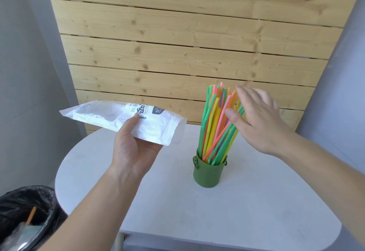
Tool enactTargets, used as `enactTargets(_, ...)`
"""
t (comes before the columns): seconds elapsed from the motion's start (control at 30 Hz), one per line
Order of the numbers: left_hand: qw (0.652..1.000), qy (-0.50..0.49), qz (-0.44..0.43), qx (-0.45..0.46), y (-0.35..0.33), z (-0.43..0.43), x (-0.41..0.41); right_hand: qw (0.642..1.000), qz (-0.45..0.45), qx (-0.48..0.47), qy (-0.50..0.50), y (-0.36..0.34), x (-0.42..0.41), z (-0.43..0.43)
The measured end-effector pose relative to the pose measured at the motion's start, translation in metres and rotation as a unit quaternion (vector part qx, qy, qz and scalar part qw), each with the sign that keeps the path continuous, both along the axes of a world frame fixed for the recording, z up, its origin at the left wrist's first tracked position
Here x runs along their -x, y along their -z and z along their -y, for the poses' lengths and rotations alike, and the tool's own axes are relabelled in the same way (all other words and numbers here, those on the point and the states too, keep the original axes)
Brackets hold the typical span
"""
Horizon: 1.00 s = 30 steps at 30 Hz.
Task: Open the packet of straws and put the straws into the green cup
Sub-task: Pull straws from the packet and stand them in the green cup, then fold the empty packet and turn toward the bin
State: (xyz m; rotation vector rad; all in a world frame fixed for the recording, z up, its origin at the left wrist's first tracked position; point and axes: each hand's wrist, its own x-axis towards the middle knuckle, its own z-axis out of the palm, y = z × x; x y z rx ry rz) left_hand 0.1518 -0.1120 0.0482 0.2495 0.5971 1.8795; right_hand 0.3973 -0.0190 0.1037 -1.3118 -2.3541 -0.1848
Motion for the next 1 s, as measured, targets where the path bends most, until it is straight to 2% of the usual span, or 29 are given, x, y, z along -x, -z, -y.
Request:
enactTargets(0.3,0.999,0.044,0.015,-0.017,0.001,0.000,0.002,0.975,-0.198,-0.061,-0.075,-0.009,-0.009,0.004)
enactTargets(0.37,0.998,0.049,0.014,-0.021,0.000,0.002,0.004,0.964,-0.220,-0.124,-0.083,-0.014,-0.007,0.012)
enactTargets(0.43,0.998,0.057,0.011,-0.030,-0.002,0.005,0.005,0.944,-0.213,-0.233,-0.095,-0.021,-0.003,0.030)
enactTargets(0.5,0.996,0.072,0.004,-0.043,-0.007,0.010,0.008,0.929,-0.214,-0.267,-0.139,-0.023,0.007,0.057)
enactTargets(0.57,0.995,0.088,-0.010,-0.054,-0.013,0.018,0.014,0.940,-0.252,-0.162,-0.162,-0.022,0.026,0.089)
enactTargets(0.63,0.992,0.104,-0.032,-0.055,-0.020,0.031,0.020,0.948,-0.292,0.043,-0.122,-0.019,0.051,0.109)
enactTargets(0.67,0.991,0.112,-0.044,-0.055,-0.023,0.039,0.022,0.937,-0.305,0.149,-0.086,-0.017,0.063,0.114)
enactTargets(0.7,0.990,0.116,-0.053,-0.053,-0.025,0.048,0.026,0.912,-0.322,0.247,-0.058,-0.015,0.074,0.114)
enactTargets(0.73,0.991,0.113,-0.057,-0.047,-0.026,0.059,0.029,0.873,-0.346,0.341,-0.049,-0.014,0.085,0.115)
enactTargets(0.8,0.992,0.104,-0.058,-0.038,-0.025,0.080,0.039,0.778,-0.389,0.489,-0.069,-0.011,0.109,0.121)
enactTargets(0.87,0.993,0.094,-0.067,-0.014,-0.023,0.097,0.049,0.721,-0.409,0.551,-0.092,-0.002,0.129,0.129)
enactTargets(1.0,0.998,0.022,-0.045,0.044,-0.019,0.128,0.082,0.689,-0.421,0.580,-0.106,0.017,0.165,0.146)
